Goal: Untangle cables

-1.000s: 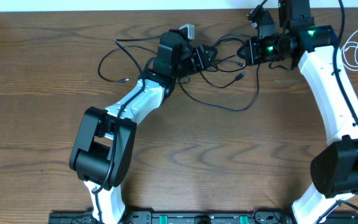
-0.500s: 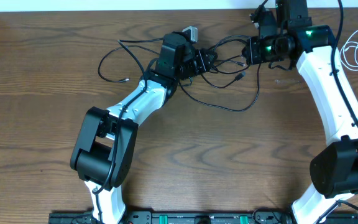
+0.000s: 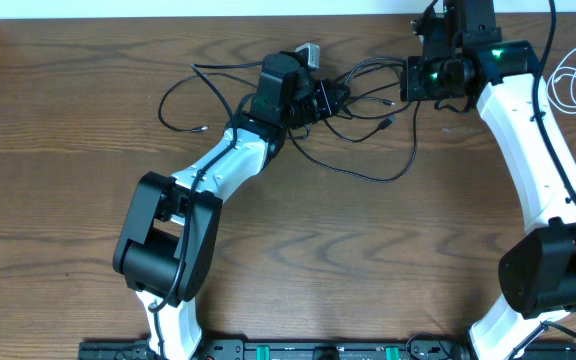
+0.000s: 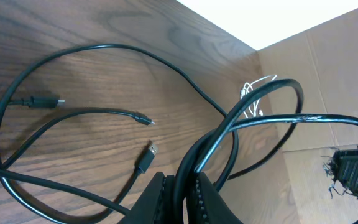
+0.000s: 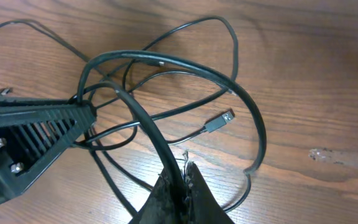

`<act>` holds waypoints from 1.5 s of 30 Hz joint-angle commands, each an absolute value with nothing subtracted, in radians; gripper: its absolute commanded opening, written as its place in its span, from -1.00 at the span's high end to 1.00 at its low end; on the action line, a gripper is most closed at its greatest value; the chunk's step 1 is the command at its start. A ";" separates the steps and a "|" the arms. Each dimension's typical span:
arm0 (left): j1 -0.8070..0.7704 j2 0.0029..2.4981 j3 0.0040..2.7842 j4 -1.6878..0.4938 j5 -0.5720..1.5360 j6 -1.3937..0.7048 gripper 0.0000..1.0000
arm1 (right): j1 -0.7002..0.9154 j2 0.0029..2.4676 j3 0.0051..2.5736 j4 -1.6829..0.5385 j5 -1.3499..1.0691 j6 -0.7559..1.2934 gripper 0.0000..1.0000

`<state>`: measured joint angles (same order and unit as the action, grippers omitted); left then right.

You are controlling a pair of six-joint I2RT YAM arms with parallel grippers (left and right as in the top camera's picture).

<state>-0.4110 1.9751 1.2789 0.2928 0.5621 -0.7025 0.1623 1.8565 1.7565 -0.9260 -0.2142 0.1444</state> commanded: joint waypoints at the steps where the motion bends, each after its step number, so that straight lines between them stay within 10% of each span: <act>1: -0.412 1.975 1.304 0.290 0.568 -0.694 0.75 | 0.172 1.859 1.751 -0.928 -0.143 0.196 0.98; 15: -0.412 1.975 1.304 0.236 0.568 -0.693 0.38 | 0.160 1.859 1.751 -0.927 -0.096 0.217 0.97; 22: -0.411 1.975 1.304 0.245 0.564 -0.693 0.85 | 0.160 1.859 1.751 -0.928 -0.096 0.217 0.98; 45: -0.206 1.565 1.304 -0.112 0.568 -0.413 0.86 | -0.043 1.971 1.671 -0.928 -0.059 0.275 0.98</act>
